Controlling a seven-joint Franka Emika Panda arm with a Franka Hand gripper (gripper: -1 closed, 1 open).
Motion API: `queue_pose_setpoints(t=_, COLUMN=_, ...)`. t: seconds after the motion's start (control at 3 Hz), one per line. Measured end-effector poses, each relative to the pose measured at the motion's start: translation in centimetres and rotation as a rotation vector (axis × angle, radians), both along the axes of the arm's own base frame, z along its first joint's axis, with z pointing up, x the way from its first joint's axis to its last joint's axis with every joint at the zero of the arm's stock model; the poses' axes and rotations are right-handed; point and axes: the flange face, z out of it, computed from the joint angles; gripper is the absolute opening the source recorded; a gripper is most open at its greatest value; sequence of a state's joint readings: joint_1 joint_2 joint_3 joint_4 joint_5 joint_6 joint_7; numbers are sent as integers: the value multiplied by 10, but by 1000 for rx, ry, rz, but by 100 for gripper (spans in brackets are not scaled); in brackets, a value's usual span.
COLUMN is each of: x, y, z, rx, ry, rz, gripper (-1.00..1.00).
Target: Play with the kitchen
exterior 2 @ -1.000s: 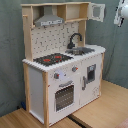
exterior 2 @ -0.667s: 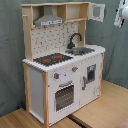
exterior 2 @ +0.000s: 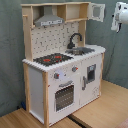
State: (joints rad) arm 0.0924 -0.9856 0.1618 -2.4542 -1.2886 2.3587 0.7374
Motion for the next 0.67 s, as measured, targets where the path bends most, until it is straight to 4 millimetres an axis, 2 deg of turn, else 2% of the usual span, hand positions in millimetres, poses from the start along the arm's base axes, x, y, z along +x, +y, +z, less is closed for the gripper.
queue_pose_setpoints(t=0.33, x=19, y=8, z=8, rx=-10, ry=20, rz=47, gripper=-100)
queue_pose_setpoints(t=0.67, x=36, y=27, z=13, rx=-19, ry=26, rz=116, gripper=-100)
